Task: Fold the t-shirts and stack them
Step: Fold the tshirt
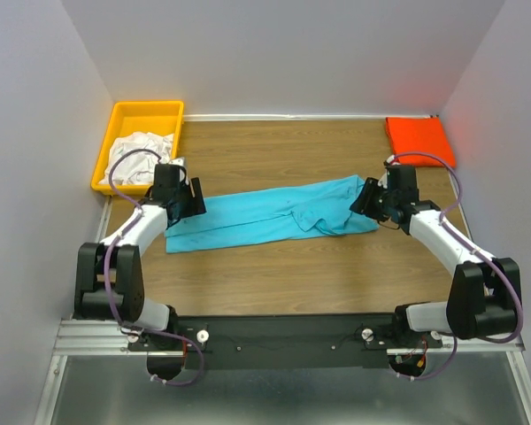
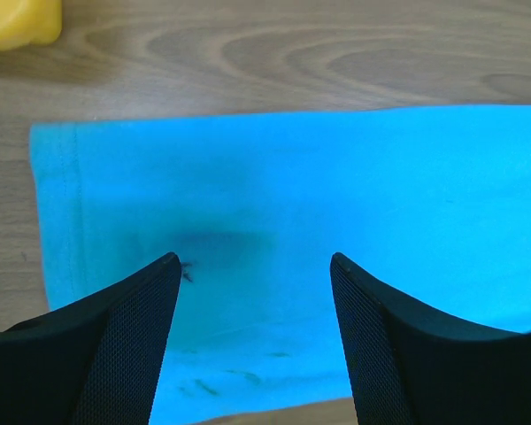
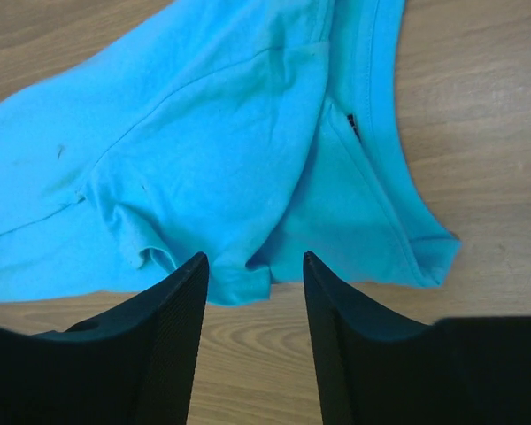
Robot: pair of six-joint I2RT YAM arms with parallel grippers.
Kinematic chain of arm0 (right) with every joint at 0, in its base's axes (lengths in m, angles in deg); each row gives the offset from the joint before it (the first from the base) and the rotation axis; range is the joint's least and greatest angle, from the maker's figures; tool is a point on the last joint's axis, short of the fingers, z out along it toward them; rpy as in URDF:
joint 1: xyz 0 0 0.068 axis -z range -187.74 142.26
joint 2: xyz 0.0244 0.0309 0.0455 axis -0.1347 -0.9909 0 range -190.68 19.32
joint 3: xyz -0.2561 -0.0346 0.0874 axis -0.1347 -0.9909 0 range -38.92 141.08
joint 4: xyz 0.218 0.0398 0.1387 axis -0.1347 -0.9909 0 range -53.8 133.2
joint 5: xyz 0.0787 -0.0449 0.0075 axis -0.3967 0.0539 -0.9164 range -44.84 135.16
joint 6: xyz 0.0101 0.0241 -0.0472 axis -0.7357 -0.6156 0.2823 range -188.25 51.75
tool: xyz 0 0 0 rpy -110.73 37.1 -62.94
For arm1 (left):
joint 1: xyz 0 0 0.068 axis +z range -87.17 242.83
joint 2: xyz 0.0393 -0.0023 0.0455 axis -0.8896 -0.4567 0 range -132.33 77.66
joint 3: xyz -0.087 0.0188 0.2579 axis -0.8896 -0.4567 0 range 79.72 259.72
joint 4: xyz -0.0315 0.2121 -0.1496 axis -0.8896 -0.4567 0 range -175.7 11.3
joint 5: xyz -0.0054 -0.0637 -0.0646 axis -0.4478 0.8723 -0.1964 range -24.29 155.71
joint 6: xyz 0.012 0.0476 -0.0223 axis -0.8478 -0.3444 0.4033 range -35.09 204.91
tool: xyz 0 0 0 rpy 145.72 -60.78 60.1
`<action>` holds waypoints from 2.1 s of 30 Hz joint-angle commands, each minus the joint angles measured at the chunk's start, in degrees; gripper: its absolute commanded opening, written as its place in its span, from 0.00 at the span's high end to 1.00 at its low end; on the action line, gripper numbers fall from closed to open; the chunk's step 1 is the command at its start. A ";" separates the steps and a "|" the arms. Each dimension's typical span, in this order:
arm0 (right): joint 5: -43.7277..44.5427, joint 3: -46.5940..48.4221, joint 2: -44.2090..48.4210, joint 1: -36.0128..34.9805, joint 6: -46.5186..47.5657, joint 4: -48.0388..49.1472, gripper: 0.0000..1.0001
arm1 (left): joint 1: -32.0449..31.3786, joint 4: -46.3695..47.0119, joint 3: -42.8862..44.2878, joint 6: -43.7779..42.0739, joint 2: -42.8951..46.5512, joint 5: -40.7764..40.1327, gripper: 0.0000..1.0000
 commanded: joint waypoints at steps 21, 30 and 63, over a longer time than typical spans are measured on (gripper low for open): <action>7.44 -5.39 -1.90 2.38 -6.83 3.18 0.57 | -13.37 7.52 -3.25 -6.53 33.15 3.74 0.05; 5.08 -11.89 -4.11 7.39 -9.56 6.35 0.73 | -20.58 10.17 -6.16 5.76 31.94 3.67 0.05; -21.04 -19.02 9.87 11.00 -6.31 10.04 0.60 | -44.85 -6.09 28.13 30.47 -24.06 -13.74 0.48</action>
